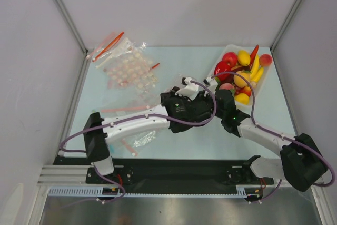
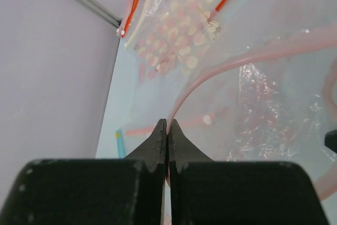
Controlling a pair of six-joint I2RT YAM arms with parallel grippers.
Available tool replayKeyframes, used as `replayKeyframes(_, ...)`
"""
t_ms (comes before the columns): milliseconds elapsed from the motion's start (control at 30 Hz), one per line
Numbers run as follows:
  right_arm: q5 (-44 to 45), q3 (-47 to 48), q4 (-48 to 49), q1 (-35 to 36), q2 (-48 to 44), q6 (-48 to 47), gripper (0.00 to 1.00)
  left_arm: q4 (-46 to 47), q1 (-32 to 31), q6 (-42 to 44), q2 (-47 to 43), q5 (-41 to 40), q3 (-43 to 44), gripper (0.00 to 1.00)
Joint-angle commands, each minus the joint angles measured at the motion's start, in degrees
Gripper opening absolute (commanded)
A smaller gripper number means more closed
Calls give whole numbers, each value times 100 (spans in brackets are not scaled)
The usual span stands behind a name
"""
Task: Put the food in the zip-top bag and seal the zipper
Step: Open the zipper of the food storage bag at the center of the board.
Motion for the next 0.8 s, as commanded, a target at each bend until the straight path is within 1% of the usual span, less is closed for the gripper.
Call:
replayKeyframes(0, -433, 451, 304, 98, 337, -60, 0, -1748, -76, -1051, 357, -691, 416, 0)
replayKeyframes(67, -233, 496, 198, 81, 418, -59, 0, -1748, -76, -1130, 690, -726, 487, 1)
replayKeyframes(133, -12, 514, 14, 90, 471, -15, 0, -1739, -23, -1463, 815, -744, 548, 0)
replayKeyframes(167, 276, 514, -65, 64, 479, 2, 0, -1739, 3, -1543, 885, -727, 575, 0)
replayKeyframes(267, 638, 496, -355, -111, 541, 160, 0, -1739, 179, -1868, 868, -604, 592, 0)
replayKeyframes(333, 613, 417, -391, -244, 550, 318, 0, -1477, 310, -1878, 816, -473, 531, 0)
replayKeyframes(367, 569, 391, -374, -366, 550, 353, 0, -1188, 337, -1669, 781, -411, 461, 0)
replayKeyframes(400, 560, 382, -374, -393, 524, 363, 0, -785, 372, -849, 641, -323, 191, 0)
replayKeyframes(433, 551, 373, -391, -402, 480, 363, 0, 585, 381, -266, 535, 43, -21, 0)
replayKeyframes(467, 612, 382, -426, -411, 453, 354, 0, 1347, 390, 375, 378, 360, -284, 0)
replayKeyframes(500, 647, 373, -487, -411, 436, 363, 0, 2251, 434, 1521, 54, 755, -878, 0)
replayKeyframes(533, 683, 373, -514, -411, 410, 354, 0, 3165, 486, 1820, -114, 1316, -1093, 0)
replayKeyframes(567, 735, 382, -540, -411, 392, 354, 0, 3365, 539, 1918, -229, 2078, -1217, 0)
replayKeyframes(600, 753, 382, -593, -429, 374, 354, 0, 3428, 653, 1919, -317, 2364, -1331, 0)
replayKeyframes(733, 709, 391, -585, -438, 400, 354, 0, 3867, 803, 2007, -757, 3069, -1701, 0)
replayKeyframes(767, 727, 408, -611, -438, 418, 354, 0, 4042, 864, 2007, -958, 3444, -1780, 0)
